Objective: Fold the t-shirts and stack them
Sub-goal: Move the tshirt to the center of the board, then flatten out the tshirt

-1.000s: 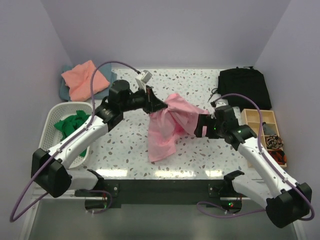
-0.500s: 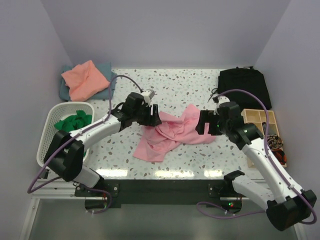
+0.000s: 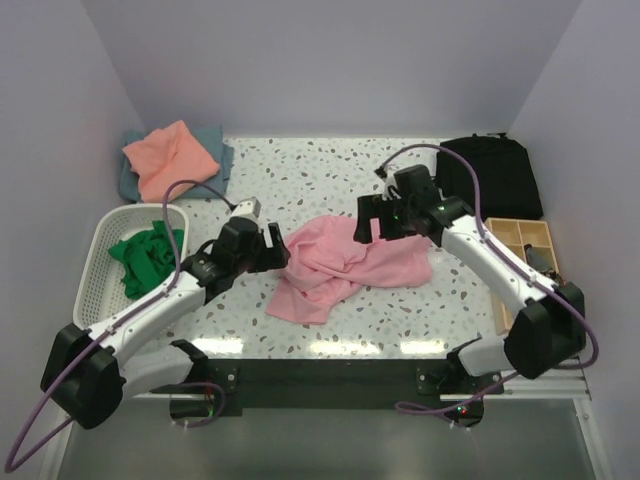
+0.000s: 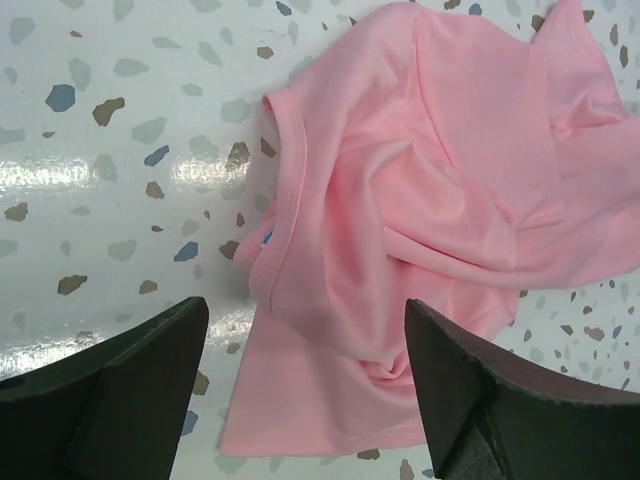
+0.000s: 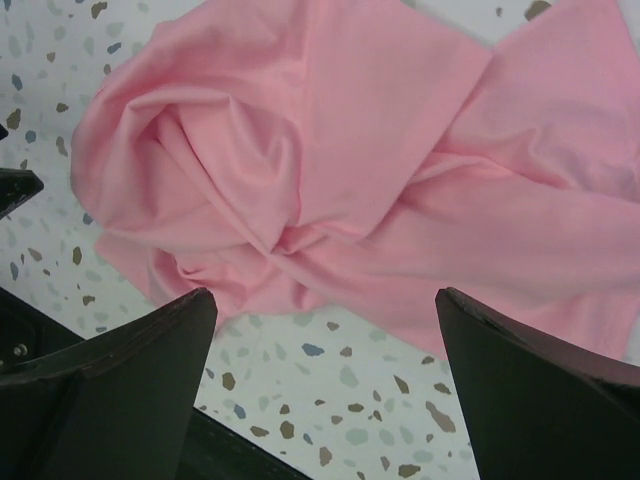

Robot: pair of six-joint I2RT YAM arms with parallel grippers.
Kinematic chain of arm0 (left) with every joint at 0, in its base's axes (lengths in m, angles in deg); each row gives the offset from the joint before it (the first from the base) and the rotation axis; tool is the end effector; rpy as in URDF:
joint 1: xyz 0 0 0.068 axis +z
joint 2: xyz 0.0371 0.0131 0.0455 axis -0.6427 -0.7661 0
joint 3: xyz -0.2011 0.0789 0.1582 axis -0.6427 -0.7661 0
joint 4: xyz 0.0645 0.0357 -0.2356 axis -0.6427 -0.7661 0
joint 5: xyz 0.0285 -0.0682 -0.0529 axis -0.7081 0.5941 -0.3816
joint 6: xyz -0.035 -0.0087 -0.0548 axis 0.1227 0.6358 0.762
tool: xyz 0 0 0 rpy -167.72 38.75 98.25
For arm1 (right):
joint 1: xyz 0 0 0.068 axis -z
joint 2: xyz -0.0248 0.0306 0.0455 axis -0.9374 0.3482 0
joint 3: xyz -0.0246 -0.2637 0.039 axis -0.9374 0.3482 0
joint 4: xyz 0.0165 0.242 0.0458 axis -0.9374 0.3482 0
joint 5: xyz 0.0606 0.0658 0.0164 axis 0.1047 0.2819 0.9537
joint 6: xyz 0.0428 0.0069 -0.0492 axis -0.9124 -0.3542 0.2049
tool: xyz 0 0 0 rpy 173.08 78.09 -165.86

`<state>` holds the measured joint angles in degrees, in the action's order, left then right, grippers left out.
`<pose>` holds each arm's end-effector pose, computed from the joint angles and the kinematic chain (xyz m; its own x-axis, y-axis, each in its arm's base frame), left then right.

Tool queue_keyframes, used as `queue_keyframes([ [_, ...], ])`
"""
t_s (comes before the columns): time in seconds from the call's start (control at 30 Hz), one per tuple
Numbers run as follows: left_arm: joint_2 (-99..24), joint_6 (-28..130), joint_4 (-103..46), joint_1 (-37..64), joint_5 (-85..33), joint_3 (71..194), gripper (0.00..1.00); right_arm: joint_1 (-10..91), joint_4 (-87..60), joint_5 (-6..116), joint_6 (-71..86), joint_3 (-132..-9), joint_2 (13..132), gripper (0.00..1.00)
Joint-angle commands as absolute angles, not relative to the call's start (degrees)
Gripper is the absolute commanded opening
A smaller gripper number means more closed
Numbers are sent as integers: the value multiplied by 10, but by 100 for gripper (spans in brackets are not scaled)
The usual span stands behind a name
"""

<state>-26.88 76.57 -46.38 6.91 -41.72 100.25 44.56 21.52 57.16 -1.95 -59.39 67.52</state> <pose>0.2023 -0.1240 0.2237 -0.7131 -0.2565 -0.6524 0.0339 0.9170 -0.3975 0.2497 0.1269 0.2857 -0.7854 -0.0604 -0.6161 -0.3161 0.8948 0.3154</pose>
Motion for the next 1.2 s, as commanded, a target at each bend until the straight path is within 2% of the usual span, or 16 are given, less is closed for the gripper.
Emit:
queue_keyframes([
  [0.0, -239, 810, -478, 68, -433, 974, 84, 396, 183, 581, 13, -671, 796, 96],
  [0.13, -184, 849, -473, 68, -381, 907, 84, 361, 191, 539, 18, -751, 900, 95],
  [0.3, -128, 891, -428, 67, -305, 835, 82, 355, 227, 471, 14, -805, 975, 94],
  [0.53, -176, 901, -302, 66, -233, 785, 81, 355, 258, 312, -27, -743, 966, 95],
  [0.67, -272, 890, -249, 61, -225, 813, 77, 355, 258, 247, -51, -698, 968, 96],
  [0.87, -385, 866, -245, 58, -266, 868, 73, 354, 236, 257, -81, -628, 972, 95],
  [1.0, -440, 841, -278, 63, -328, 932, 74, 344, 208, 332, -111, -533, 936, 93],
  [1.17, -512, 812, -332, 94, -343, 1055, 75, 256, 203, 387, -148, -462, 892, 92],
])
